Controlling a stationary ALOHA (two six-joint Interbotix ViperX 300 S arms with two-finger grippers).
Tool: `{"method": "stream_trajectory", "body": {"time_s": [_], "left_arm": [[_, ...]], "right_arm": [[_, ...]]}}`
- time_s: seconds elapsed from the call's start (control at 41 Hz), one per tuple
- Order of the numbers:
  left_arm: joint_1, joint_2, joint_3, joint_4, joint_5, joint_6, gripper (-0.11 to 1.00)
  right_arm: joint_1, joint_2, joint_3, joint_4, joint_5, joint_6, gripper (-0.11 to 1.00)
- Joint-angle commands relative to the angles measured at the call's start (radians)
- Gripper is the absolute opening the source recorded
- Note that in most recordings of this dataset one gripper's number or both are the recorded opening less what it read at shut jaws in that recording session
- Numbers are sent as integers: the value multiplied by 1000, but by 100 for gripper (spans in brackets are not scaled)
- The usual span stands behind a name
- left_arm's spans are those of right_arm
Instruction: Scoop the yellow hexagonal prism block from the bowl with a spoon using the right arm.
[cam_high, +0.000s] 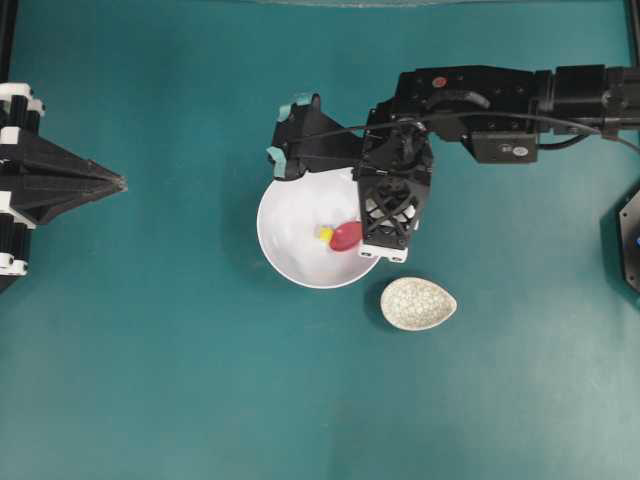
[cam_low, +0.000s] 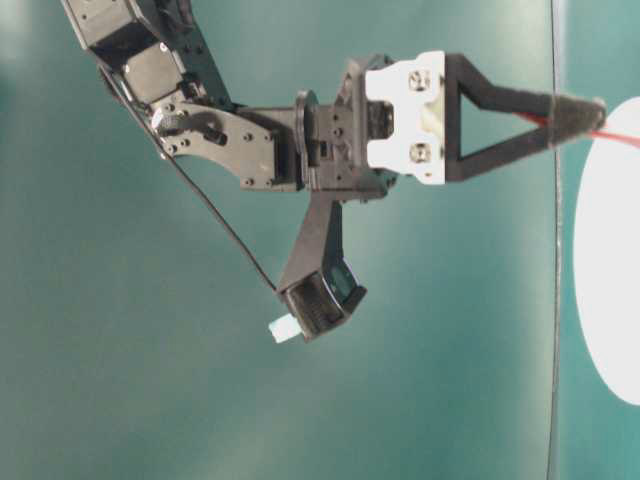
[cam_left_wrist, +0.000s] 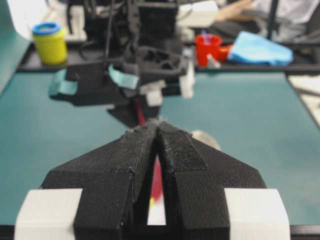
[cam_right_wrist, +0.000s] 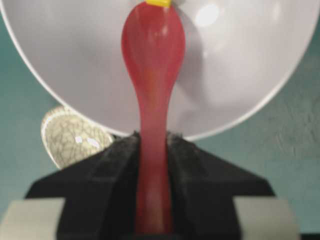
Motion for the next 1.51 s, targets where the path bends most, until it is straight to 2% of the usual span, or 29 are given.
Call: {"method": "stream_trajectory", "body": {"time_s": [0.0, 0.097, 0.39, 0.902, 1.487], "left_arm": [[-2, 9, -28, 3, -12, 2, 3], [-2, 8, -29, 3, -12, 2, 3], [-2, 8, -28, 3, -12, 2, 3], [-2, 8, -29, 3, -12, 2, 3], [-2, 9, -29, 3, -12, 2, 3]], "right_arm": [[3, -12, -32, -2, -21, 2, 21], [3, -5, -37, -9, -49, 3, 21], [3, -3, -35, -87, -135, 17, 21], [29, -5, -20, -91, -298, 11, 21], [37, -60, 94, -91, -465, 17, 21]]}}
